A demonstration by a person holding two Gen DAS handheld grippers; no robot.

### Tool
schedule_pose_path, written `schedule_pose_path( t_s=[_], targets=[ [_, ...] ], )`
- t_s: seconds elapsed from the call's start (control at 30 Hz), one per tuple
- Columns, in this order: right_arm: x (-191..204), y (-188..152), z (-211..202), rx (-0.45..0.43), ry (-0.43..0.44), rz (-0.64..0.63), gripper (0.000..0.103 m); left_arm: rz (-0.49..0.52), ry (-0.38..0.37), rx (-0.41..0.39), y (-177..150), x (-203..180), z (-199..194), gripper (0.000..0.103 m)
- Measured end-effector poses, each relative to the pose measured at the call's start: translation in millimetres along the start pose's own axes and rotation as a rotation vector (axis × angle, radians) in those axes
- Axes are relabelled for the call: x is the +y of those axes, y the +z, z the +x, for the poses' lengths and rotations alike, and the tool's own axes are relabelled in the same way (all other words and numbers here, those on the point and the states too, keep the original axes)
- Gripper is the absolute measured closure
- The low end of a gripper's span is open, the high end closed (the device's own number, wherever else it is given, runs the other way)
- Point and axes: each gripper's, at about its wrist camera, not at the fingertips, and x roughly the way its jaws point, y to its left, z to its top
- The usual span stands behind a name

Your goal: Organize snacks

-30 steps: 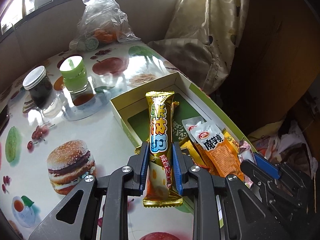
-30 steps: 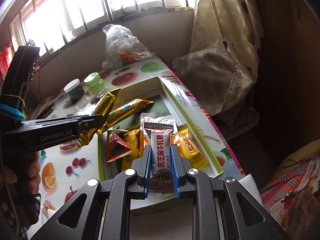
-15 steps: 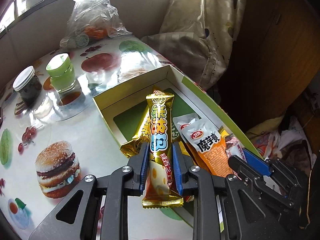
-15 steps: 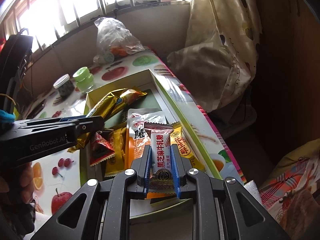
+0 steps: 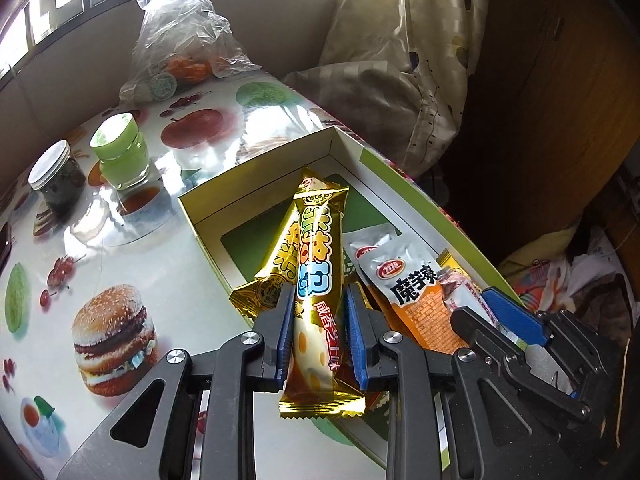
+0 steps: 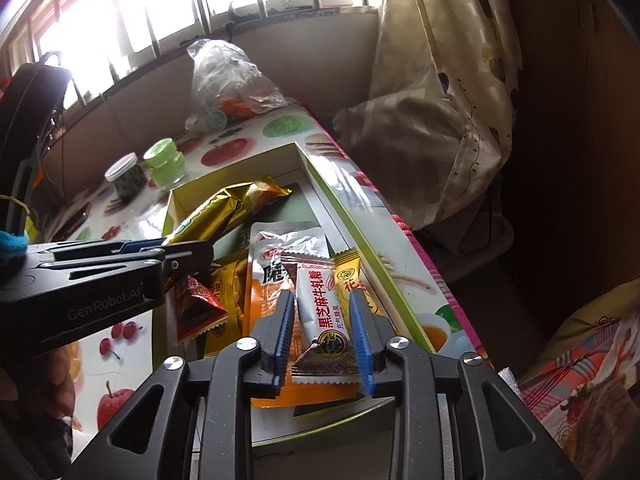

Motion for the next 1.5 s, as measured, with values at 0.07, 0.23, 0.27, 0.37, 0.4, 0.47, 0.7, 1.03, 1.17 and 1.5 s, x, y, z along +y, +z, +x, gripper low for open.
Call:
schedule_pose_path(
  t_s=[0.07, 0.23, 0.27, 0.37, 0.4, 0.47, 0.7, 1.03, 1.17, 1.5],
  targets=[
    [-1, 0, -2, -0.006, -0.004, 0.003, 0.067, -0.005, -0.006, 0.001, -1, 0, 0, 0.075],
    [-2, 0, -7, -0.017, -0.008, 0.008, 0.060, -0.008, -0.012, 0.001, -3, -2, -2, 0.060],
    [-3, -1, -8, -0.018, -0.010, 0.013, 0.059, -0.006, -0.011, -0.001, -4, -3, -3, 0.059],
    [-5, -2, -13, -0.024, -0.016, 0.023, 0.057, -0.002, -0.006, -0.006, -6, -5, -6, 0.059],
    [-5, -3, -15, -0.027, -0.018, 0.023, 0.057, -0.004, -0.008, -0.008, -7, -5, -8, 0.059],
    [-5, -5, -19, -0.033, -0.018, 0.021, 0.056, -0.003, -0.006, -0.020, -9, -6, -13, 0.059],
    [-2, -11, -35, -0.051, -0.037, 0.016, 0.052, 0.006, -0.005, -0.062, -19, -11, -36, 0.054],
    [5, -25, -58, -0.077, -0.049, 0.023, 0.049, 0.002, -0.002, -0.107, -45, -9, -62, 0.054],
    [8, -32, -67, -0.088, -0.054, 0.017, 0.049, 0.003, 0.008, -0.121, -58, -9, -70, 0.053],
    [13, -58, -78, -0.090, -0.076, 0.010, 0.048, -0.001, 0.050, -0.123, -101, -4, -75, 0.053]
  ],
)
